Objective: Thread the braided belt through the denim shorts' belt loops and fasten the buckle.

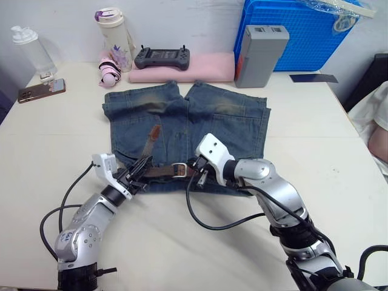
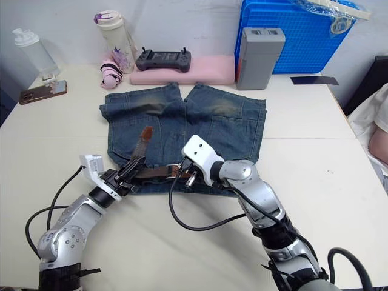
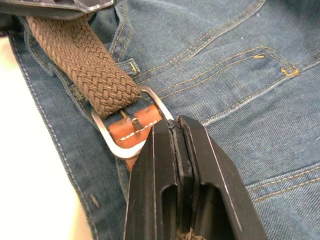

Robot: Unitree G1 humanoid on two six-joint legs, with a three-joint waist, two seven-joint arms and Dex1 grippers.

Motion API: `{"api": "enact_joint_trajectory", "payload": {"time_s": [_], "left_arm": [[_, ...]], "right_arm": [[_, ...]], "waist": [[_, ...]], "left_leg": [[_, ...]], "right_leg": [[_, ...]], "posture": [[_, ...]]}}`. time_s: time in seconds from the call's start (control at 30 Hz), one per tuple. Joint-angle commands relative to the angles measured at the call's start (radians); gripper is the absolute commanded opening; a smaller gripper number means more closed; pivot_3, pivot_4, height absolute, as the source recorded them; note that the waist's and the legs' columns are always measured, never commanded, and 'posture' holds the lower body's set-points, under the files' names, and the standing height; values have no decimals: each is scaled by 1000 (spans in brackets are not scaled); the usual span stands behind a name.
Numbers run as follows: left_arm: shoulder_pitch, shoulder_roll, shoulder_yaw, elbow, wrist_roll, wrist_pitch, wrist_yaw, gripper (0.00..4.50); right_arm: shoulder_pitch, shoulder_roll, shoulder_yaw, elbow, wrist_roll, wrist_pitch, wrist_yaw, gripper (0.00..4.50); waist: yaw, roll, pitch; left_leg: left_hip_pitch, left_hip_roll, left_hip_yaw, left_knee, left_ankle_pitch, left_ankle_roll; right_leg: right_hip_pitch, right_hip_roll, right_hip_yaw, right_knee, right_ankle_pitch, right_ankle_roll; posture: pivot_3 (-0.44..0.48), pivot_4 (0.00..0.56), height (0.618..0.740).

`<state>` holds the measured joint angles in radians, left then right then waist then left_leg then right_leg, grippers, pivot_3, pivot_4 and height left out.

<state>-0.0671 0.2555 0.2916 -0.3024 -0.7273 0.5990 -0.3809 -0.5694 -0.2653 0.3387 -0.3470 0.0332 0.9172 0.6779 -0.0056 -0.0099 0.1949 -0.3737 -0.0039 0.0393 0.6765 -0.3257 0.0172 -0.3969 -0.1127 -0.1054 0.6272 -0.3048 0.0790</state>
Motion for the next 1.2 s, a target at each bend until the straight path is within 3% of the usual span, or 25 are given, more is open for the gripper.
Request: {"api": "enact_joint_trajectory", "payload": {"time_s": [0.03,0.5,0.93,1.2], "left_arm": [[9,4,-3,-16,4,-17,1,0],[0,1,-14,-11,11,-29,15,0],[-9,-5,-35,-2,26,-44,17,0],[-6,3,-30,0,27,-46,14,0]], "right_arm": [[-15,3,25,-26,14,-6,-16,27],[-86,31,144,73,-10,-68,-37,27],[-150,-18,277,125,-49,-49,29,27],[-203,-24,131,78,42,-37,72,27]], "waist": [[0,0,0],[0,0,0],[-1,0,0],[0,0,0]], "left_leg": [[0,0,0,0,0,0],[0,0,0,0,0,0],[0,0,0,0,0,0],[-1,0,0,-1,0,0]], "right_leg": [[0,0,0,0,0,0],[0,0,0,-1,0,0],[0,0,0,-1,0,0],[0,0,0,-2,0,0]], "posture": [[0,150,712],[0,150,712],[0,150,712],[0,150,712]]}}
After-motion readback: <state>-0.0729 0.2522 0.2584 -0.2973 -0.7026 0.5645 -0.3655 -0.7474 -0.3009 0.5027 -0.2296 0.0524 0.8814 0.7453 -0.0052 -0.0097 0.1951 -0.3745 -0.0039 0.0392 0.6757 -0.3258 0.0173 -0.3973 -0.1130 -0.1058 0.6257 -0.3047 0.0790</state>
